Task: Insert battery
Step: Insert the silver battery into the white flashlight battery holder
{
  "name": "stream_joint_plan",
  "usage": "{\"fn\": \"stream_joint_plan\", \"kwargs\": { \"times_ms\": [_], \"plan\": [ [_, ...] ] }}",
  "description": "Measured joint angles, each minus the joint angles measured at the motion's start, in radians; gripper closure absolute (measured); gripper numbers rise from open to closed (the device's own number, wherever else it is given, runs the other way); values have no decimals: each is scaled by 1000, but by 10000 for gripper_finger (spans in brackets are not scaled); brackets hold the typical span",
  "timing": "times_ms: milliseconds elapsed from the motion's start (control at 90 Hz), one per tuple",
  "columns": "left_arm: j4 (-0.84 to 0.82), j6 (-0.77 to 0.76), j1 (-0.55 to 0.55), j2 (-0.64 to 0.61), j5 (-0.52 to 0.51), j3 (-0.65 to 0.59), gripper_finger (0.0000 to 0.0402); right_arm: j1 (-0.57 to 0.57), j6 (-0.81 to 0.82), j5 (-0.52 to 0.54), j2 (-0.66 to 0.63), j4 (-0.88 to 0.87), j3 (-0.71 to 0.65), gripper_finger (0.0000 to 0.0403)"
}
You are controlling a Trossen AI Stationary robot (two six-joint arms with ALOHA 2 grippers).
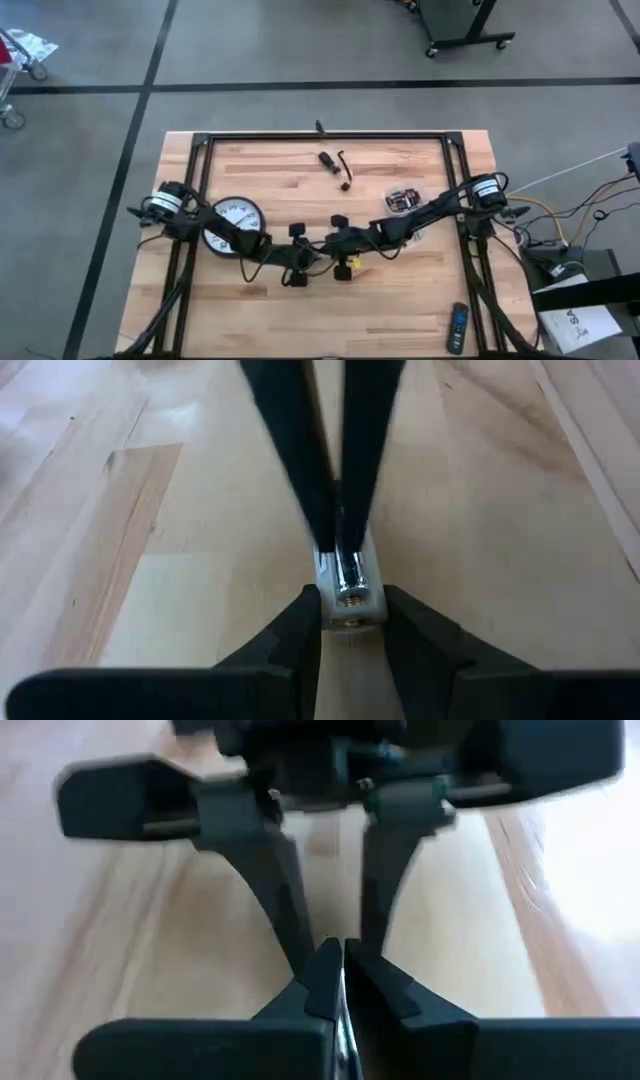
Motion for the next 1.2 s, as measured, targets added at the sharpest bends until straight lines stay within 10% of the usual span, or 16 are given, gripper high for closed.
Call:
{"fn": "stream_joint_plan", "kwargs": {
  "times_ms": [1200],
  "plan": [
    [4,4,0,0,-3,-2,297,-8,20,44,-43,-66,-30,403]
  ]
}}
